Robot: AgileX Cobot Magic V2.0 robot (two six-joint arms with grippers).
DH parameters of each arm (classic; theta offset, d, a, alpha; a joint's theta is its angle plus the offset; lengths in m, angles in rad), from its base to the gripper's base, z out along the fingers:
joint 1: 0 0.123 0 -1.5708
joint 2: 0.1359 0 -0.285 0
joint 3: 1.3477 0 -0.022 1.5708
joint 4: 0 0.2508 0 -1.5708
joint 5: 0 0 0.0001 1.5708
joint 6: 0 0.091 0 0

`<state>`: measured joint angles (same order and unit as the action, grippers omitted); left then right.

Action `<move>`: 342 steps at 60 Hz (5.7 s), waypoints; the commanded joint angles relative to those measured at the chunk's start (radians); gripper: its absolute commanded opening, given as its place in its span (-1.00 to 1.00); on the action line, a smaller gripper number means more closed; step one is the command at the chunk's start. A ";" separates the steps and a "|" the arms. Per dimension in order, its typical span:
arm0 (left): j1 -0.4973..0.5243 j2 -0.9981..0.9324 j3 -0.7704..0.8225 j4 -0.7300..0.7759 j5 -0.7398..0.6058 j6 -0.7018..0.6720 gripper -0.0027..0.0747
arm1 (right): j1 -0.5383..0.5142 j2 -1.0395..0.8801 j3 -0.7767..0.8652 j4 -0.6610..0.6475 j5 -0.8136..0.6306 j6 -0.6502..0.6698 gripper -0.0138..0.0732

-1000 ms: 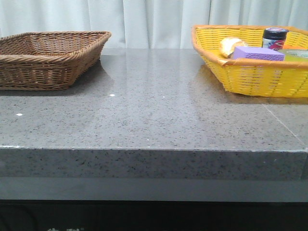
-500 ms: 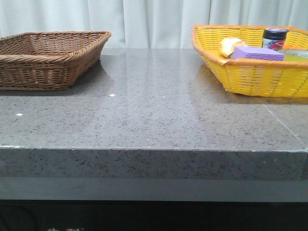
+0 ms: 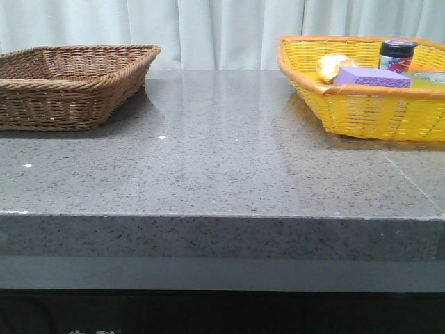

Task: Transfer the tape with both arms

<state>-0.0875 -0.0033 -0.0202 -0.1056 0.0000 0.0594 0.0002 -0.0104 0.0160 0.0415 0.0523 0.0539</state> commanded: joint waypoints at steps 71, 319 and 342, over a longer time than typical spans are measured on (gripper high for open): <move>0.002 0.689 -0.785 -0.040 0.562 -0.008 -0.98 | 0.001 0.630 -0.722 -0.011 0.597 -0.008 -0.84; -0.608 0.733 -0.789 0.012 0.606 0.003 0.34 | -0.076 1.655 -1.957 0.187 1.244 -0.416 -0.26; -0.608 0.733 -0.789 0.012 0.606 0.003 0.34 | 0.219 1.629 -1.957 0.290 1.207 -0.400 -0.26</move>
<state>-0.6861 0.7311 -0.7791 -0.0813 0.6729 0.0666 0.1432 1.6547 -1.9079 0.2825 1.2675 -0.3535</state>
